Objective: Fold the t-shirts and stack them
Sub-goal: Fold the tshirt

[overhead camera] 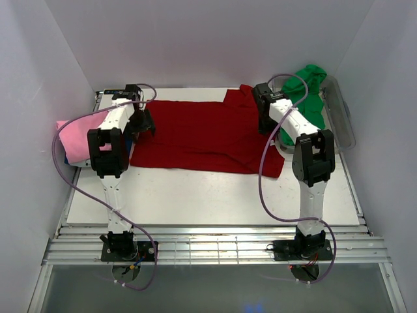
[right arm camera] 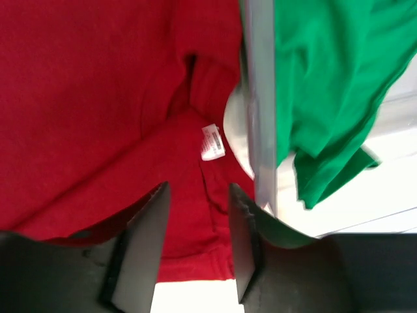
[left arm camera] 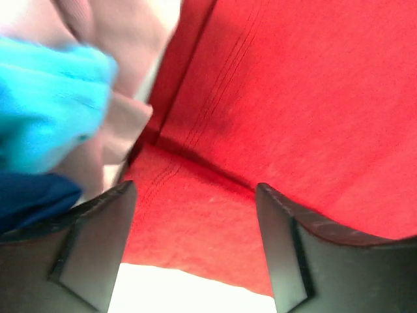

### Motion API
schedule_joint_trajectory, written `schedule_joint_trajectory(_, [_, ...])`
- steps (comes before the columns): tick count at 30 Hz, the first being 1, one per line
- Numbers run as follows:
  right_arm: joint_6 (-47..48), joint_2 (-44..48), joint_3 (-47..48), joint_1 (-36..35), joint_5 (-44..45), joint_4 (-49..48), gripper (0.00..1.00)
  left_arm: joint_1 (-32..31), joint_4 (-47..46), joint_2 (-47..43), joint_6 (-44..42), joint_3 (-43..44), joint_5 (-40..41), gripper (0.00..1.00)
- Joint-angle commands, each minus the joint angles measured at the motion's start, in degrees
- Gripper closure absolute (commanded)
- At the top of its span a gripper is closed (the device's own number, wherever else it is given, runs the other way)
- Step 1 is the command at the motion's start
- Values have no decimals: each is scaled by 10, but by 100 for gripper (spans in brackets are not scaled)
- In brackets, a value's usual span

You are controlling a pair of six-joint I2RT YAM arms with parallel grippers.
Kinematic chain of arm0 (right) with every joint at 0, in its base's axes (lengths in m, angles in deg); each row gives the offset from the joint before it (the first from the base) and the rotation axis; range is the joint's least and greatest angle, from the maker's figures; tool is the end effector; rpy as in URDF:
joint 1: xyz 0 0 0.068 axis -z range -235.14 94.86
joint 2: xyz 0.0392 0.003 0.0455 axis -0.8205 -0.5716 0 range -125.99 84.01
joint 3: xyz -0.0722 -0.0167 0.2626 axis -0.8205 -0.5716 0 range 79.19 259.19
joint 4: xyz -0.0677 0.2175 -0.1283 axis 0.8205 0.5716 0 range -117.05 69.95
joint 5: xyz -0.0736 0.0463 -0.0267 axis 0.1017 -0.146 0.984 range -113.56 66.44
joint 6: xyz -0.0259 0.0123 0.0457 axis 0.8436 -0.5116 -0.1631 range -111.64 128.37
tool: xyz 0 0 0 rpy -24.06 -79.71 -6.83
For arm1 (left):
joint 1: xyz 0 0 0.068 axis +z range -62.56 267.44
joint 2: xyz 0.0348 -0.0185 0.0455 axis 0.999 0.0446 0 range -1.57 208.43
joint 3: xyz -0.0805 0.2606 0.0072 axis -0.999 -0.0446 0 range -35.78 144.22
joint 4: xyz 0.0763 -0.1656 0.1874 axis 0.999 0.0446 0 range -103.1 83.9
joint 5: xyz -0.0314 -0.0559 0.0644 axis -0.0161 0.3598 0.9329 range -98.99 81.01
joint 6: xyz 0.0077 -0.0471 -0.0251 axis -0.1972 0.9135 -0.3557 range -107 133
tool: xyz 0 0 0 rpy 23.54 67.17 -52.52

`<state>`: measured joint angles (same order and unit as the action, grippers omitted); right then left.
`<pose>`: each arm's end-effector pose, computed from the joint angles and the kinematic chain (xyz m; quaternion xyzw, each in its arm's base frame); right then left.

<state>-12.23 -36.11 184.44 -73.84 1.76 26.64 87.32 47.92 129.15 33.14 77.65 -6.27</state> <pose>0.4249 0.1277 0.2382 0.0566 0.9579 -0.1418 0.2433 0.4662 0.0008 0.1909 -0.1752 0.9790 0.0053 0.1044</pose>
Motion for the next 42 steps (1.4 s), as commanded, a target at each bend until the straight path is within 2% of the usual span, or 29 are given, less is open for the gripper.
schedule_joint_trajectory(1, [26, 8, 62, 3, 37, -16, 52, -5, -34, -63, 22, 24, 33, 14])
schedule_joint_trajectory(3, [30, 26, 74, 2, 38, -17, 50, -17, -67, -112, 35, 11, 41, 12])
schedule_joint_trajectory(5, [33, 64, 39, 2, 24, -38, 47, -56, -95, -144, 50, -14, 52, 12])
schedule_joint_trajectory(7, [35, 89, 1, -2, -38, -56, 47, -112, -106, -182, 61, -29, 67, 12])
schedule_joint_trajectory(8, [37, 102, -19, -5, -61, -72, 48, -135, -118, -191, 69, -38, 67, 13])
schedule_joint_trajectory(9, [38, 121, -60, -12, -83, -77, 49, -154, -121, -199, 75, -53, 65, 19])
schedule_joint_trajectory(10, [37, 129, -79, -18, -122, -82, 50, -192, -122, -198, 82, -58, 55, 23])
schedule_joint_trajectory(14, [29, 152, -165, -36, -201, -111, 55, -258, -134, -174, 128, -92, 1, 36])
schedule_joint_trajectory(19, [32, 144, -210, -63, -267, -140, 57, -328, -163, -140, 146, -127, -53, 33])
schedule_joint_trajectory(25, [41, 103, -207, -88, -271, -134, 57, -371, -182, -100, 149, -152, -76, 32])
schedule_joint_trajectory(35, [43, 79, -212, -94, -232, -123, 59, -386, -208, -94, 148, -210, -84, 32])
schedule_joint_trajectory(38, [44, 74, -218, -96, -221, -121, 71, -387, -212, -95, 148, -220, -86, 32])
schedule_joint_trajectory(39, [45, 74, -218, -96, -218, -119, 78, -388, -212, -95, 148, -223, -87, 32])
schedule_joint_trajectory(42, [46, 73, -212, -95, -210, -118, 87, -391, -214, -98, 148, -231, -86, 32])
